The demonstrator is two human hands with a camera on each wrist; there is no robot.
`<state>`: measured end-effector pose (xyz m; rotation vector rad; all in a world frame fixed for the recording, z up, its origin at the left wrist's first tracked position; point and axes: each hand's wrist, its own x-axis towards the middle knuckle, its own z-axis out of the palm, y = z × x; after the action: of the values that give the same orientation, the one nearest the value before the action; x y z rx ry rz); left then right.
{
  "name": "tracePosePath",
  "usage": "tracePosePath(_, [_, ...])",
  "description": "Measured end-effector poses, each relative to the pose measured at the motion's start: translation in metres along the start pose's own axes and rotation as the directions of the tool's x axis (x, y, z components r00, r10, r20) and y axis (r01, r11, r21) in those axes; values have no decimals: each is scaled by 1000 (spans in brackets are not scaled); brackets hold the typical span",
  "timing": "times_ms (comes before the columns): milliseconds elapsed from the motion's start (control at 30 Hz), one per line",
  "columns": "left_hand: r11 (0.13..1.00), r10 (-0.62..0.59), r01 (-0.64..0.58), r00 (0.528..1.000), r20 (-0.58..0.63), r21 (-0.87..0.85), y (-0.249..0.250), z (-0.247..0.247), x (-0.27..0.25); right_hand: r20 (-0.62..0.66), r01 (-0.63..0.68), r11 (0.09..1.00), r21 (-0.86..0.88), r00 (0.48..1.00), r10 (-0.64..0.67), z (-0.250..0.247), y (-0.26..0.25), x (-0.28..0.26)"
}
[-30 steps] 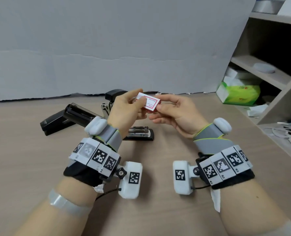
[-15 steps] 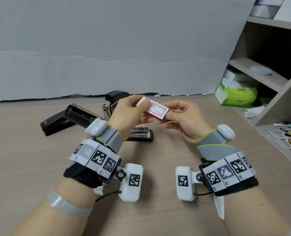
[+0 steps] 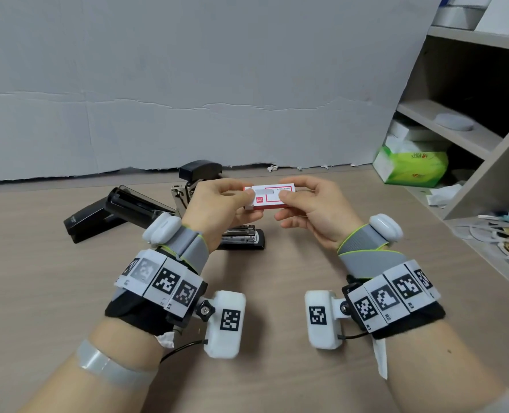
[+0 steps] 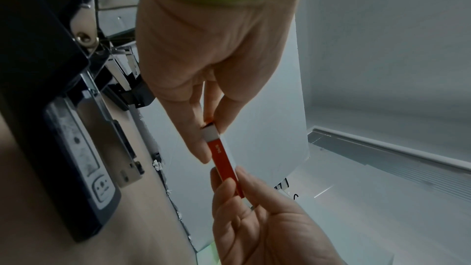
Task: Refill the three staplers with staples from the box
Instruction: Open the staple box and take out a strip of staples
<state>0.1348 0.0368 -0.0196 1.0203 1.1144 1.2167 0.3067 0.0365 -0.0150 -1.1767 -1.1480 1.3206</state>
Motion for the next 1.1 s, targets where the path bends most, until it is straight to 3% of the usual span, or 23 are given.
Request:
tracePosePath(600, [999,-25,26,999,37,-35,1,1,0,-70,18,1000,8,997,-17,-7,4,2])
tracePosePath(867, [997,48,-47,999,-10,59,-4,5,1,-69,15,1000,-1,998,-15,-7,4,2])
tracePosePath(1100, [985,25,-12,997,76,-170,5,1,0,-83,-30,990,139,996,42,-7,1,11])
